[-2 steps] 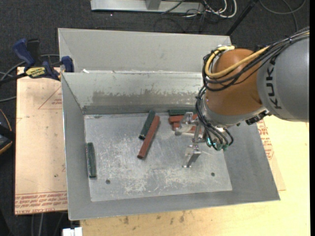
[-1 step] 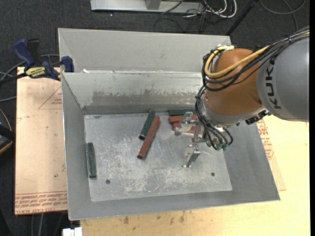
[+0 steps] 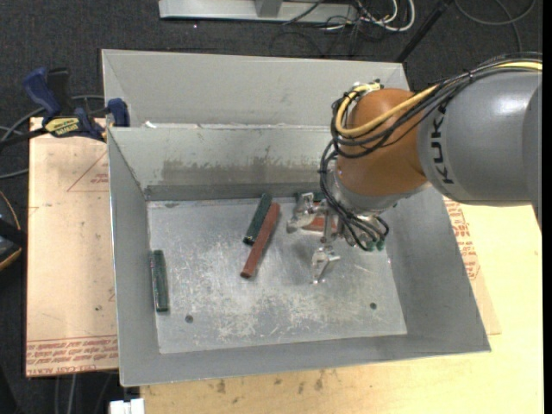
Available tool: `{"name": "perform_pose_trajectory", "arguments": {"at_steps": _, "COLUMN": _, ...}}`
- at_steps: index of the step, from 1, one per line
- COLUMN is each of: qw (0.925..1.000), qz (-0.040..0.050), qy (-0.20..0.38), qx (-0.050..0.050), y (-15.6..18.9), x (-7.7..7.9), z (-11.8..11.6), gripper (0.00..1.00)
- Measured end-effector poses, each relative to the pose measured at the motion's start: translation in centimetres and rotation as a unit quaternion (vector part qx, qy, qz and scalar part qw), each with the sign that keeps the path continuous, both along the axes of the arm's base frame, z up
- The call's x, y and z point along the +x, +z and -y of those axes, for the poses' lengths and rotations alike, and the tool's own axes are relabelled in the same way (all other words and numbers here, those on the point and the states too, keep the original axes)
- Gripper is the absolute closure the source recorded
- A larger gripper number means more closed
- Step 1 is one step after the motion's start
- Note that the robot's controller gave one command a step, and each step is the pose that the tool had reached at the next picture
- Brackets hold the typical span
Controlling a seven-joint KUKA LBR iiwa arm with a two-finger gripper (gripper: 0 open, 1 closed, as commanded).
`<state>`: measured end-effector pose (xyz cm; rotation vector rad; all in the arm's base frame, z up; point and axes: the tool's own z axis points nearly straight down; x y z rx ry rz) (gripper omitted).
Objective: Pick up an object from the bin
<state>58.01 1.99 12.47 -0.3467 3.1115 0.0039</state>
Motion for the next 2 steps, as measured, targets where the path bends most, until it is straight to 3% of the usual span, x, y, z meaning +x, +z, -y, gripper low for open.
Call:
{"name": "perform_pose_trajectory", "arguments": {"at_steps": 1, "qw": 0.9999, "qz": -0.0068, "qy": -0.007, "qx": -0.003, "y": -1.5, "x": 4.9, "z": -2.5, "gripper": 0.00}}
{"name": "perform_pose_trajectory", "arguments": {"at_steps": 2, "qw": 0.9994, "qz": -0.0022, "qy": 0.034, "qx": 0.001, "y": -2.9, "x": 6.1, "z": -4.7, "gripper": 0.00}}
